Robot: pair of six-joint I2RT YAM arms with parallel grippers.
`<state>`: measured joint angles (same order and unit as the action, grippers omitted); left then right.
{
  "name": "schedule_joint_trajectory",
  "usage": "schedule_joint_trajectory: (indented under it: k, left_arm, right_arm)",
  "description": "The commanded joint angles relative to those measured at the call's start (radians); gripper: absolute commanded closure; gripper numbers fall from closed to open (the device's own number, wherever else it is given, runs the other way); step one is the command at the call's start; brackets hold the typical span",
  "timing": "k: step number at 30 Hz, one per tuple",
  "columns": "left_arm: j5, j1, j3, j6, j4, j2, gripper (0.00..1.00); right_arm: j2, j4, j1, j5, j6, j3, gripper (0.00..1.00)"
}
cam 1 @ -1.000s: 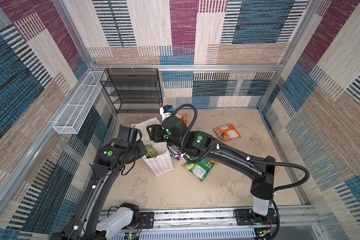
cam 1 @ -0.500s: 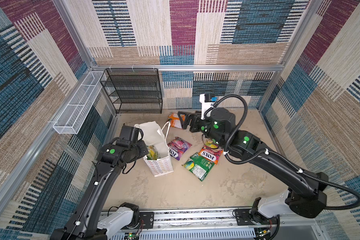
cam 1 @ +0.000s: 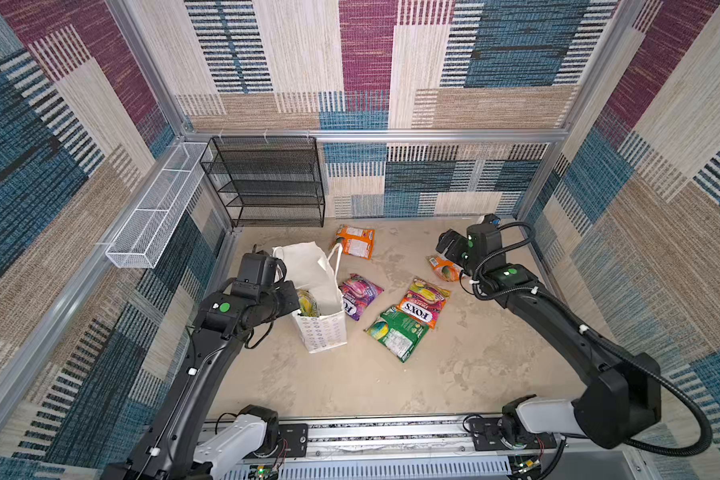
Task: Place the snacks into the paper bag
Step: 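Release the green packet and move the right gripper to the orange packet, then grasp the orange packet's corner with the right gripper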
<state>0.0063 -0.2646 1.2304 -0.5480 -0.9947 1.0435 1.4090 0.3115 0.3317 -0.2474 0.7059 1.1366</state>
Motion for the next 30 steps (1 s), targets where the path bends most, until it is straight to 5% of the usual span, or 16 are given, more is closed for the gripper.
schedule_joint_trajectory:
  k: [1, 10, 22, 25, 30]
  left_arm:
    - [0.042, -0.001, 0.011, -0.012, -0.003, -0.008, 1.0]
    - [0.048, -0.001, 0.012, 0.003, -0.005, -0.002, 1.0]
    - [0.05, -0.001, 0.011, 0.0, -0.008, -0.024, 1.0]
    - [0.053, -0.001, 0.011, 0.0, -0.008, -0.024, 1.0]
    - [0.055, -0.001, 0.012, -0.004, -0.01, -0.025, 1.0]
  right_arm:
    - [0.129, -0.032, -0.023, -0.014, -0.001, 0.027, 0.01]
    - [0.565, 0.196, -0.035, -0.065, -0.06, 0.335, 0.01]
    - [0.692, 0.276, -0.054, -0.075, -0.038, 0.398, 0.05]
    - [0.694, 0.273, -0.057, -0.078, -0.035, 0.393, 0.12]
    - [0.696, 0.263, -0.062, -0.051, -0.042, 0.387, 0.39]
